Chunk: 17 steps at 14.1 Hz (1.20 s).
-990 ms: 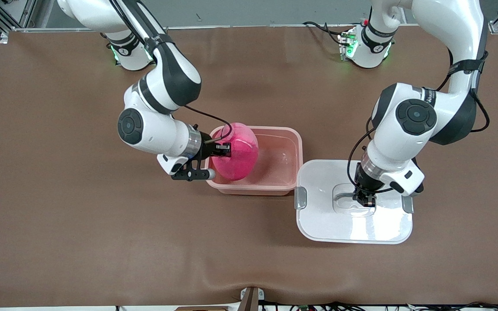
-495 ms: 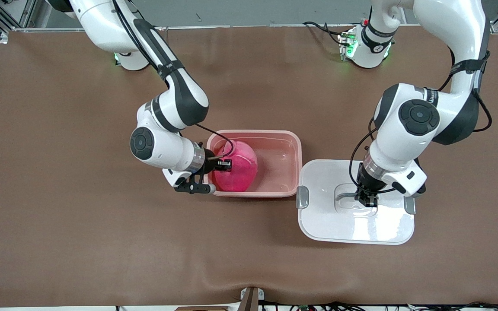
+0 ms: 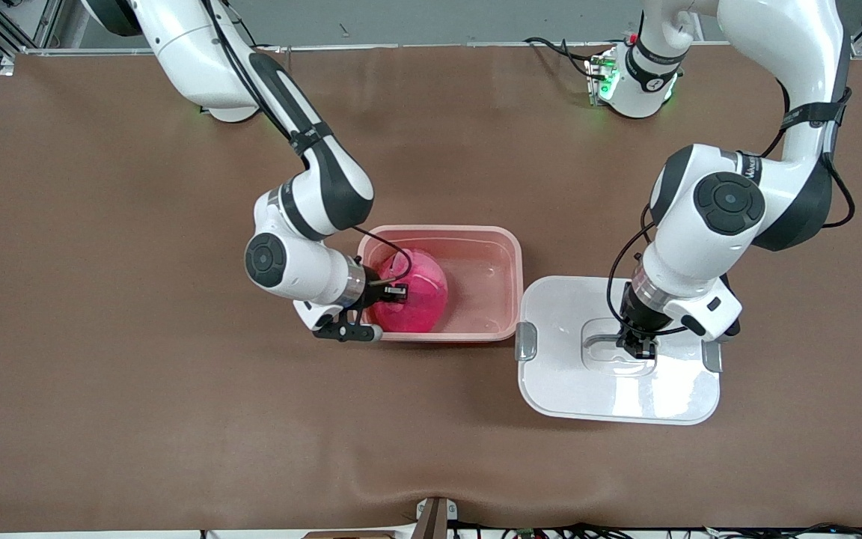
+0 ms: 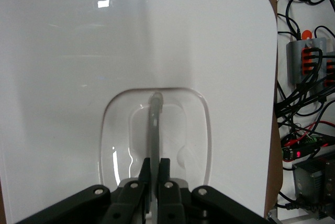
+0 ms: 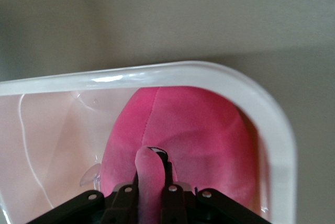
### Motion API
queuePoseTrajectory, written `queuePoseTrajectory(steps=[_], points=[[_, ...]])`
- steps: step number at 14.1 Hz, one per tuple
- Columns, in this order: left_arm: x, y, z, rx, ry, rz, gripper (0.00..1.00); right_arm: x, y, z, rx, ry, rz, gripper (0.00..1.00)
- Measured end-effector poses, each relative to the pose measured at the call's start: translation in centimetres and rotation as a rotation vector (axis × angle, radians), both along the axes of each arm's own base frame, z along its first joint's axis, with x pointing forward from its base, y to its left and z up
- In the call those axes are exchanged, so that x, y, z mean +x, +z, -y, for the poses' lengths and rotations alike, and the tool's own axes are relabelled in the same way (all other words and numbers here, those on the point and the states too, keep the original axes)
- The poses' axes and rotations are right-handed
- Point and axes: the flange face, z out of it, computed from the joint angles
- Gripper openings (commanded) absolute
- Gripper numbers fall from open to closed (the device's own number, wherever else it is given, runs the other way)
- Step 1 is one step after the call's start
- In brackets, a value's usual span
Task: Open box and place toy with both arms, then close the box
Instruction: 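Lower the toy into the box and open the right gripper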
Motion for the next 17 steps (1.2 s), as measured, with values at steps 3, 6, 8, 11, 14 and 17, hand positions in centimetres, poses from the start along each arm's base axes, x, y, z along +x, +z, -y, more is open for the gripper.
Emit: queuePoseTrajectory(steps=[3,6,8,11,14,17], points=[[-0.1,0.2,0.0,0.000,0.000,0.001,0.00,-1.9,-0.8,-3.8,0.003,0.036,0.058,0.00],[-0.1,0.2,0.0,0.000,-0.003,0.001,0.00,-3.0,-1.8,-6.4,0.012,0.049,0.112,0.00],[-0.1,0.1,0.0,0.001,-0.008,0.001,0.00,-4.0,-2.8,-8.3,0.022,0.054,0.163,0.00],[-0.2,-0.1,-0.1,0.004,-0.013,-0.004,0.00,-6.0,-4.8,-11.4,0.023,0.086,0.235,0.00],[-0.2,-0.2,-0.1,0.007,-0.021,-0.007,0.00,-6.9,-5.5,-13.2,-0.031,0.183,0.329,0.00],[-0.2,-0.3,-0.3,0.008,-0.025,-0.007,0.00,-7.5,-6.8,-14.3,-0.053,0.239,0.426,0.00]])
